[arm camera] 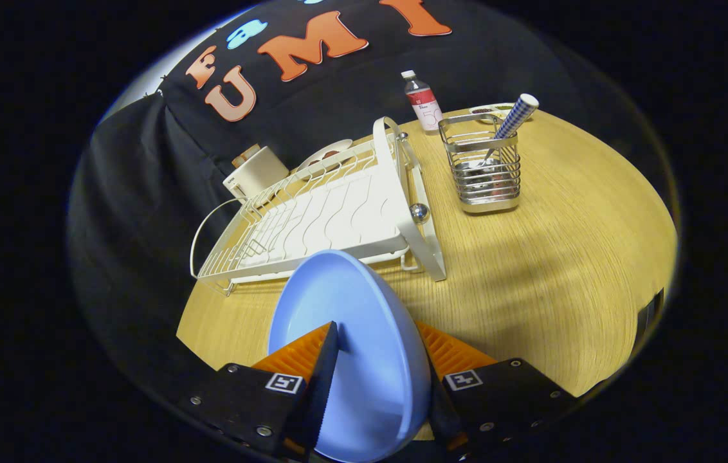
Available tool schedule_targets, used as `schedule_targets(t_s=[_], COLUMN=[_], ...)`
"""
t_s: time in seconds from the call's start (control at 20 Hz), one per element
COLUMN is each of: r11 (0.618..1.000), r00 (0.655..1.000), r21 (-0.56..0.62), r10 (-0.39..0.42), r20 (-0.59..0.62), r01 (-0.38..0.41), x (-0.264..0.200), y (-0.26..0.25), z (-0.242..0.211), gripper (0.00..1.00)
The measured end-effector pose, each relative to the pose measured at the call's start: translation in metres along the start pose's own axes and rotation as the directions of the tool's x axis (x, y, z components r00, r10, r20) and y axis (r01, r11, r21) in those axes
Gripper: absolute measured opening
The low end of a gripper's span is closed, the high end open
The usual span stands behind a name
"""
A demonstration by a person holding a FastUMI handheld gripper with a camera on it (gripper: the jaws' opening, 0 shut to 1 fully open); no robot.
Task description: Take the plate from the dish rack, then take the spoon from the basket and place it into the plate.
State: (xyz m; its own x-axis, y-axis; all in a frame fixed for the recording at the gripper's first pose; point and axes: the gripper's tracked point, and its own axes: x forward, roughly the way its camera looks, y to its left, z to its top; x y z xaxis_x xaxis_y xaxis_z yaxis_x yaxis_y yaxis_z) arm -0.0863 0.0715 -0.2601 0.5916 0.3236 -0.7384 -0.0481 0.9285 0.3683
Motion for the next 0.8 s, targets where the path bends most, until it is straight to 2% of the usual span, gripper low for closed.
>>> schedule_targets(t_s=[0.1, 0.15, 0.3, 0.4, 0.5, 0.8], r11=[0.994, 0.992, 0.994, 0.988, 0.987, 0.978], r00=[0.993, 0.990, 0.987, 0.976, 0.968, 0.917], r21=[-0.023, -0.021, -0.005, -0.027, -0.053, -0.050], r10=[-0.107, -0.126, -0.111, -0.143, -0.140, -0.173], r20=[0.048, 0.063, 0.118, 0.162, 0.210, 0.358], r01=[0.109, 0.128, 0.112, 0.149, 0.155, 0.204], x=[0.005, 0.005, 0.005, 0.003, -0.004, -0.027], y=[-0.023, -0.028, -0.026, -0.035, -0.035, -0.049], z=[0.006, 0.009, 0.021, 0.032, 0.047, 0.103], gripper=[0.71, 0.72, 0.75, 0.75, 0.75, 0.78])
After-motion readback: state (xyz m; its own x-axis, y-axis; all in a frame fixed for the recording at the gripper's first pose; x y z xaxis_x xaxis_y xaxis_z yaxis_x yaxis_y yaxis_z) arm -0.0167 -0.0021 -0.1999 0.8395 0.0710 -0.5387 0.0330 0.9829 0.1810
